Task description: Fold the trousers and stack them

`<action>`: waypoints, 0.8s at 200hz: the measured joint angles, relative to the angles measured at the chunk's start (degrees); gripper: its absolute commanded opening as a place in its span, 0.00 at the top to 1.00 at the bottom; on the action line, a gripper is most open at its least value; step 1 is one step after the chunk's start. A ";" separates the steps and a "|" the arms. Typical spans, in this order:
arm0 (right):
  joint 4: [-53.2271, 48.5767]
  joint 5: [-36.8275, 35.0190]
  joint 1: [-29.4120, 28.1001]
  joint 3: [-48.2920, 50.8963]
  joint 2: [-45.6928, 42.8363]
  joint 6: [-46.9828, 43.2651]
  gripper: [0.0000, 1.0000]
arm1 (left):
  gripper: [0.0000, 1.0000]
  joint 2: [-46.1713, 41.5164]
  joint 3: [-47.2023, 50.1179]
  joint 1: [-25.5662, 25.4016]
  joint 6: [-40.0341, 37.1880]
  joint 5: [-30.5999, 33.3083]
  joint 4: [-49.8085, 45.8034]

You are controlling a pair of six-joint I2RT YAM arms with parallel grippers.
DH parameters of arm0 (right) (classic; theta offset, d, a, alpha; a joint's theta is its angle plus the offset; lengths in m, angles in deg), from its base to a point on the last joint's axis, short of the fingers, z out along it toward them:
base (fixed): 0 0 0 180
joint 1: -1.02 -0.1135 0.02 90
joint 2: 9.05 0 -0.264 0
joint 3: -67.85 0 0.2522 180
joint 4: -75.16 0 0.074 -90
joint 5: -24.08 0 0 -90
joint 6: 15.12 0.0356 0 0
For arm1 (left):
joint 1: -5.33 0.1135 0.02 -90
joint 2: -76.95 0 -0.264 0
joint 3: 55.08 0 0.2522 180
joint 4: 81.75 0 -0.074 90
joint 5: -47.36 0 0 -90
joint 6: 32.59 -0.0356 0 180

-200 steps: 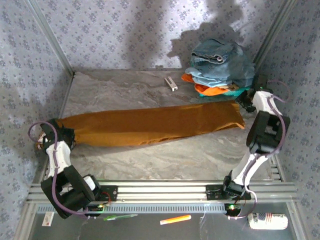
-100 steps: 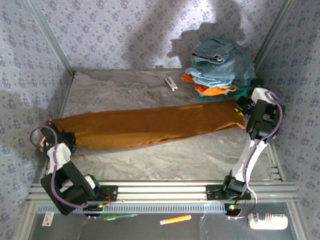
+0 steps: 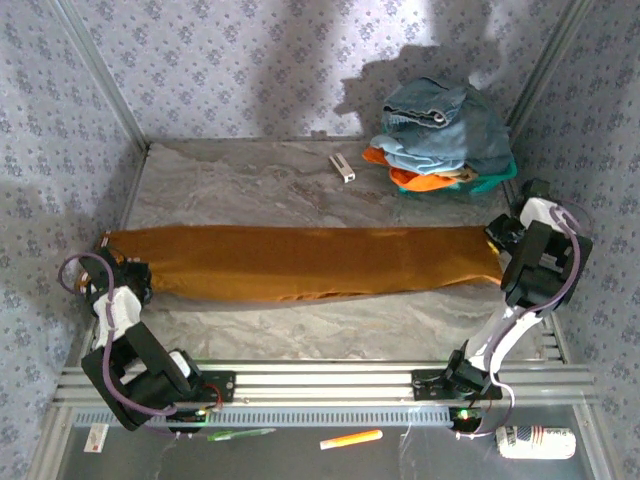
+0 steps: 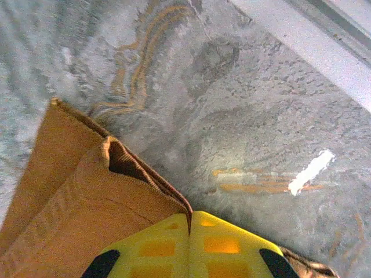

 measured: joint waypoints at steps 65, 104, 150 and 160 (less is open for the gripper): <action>-2.01 -2.03 -0.07 -4.70 0.85 0.50 0.49 | 1.00 -0.04 0.00 0.02 -0.02 -0.22 0.04; -1.86 -0.85 -0.68 -7.89 5.70 -0.22 0.47 | 1.00 -0.81 0.00 0.02 0.00 -0.94 0.63; -2.23 1.99 -2.84 -14.32 13.31 -3.23 0.49 | 1.00 -0.63 0.98 0.00 0.07 -1.97 3.28; -2.25 2.23 -3.13 -15.02 13.51 -3.87 0.53 | 1.00 -0.63 1.27 0.00 0.26 -2.14 3.58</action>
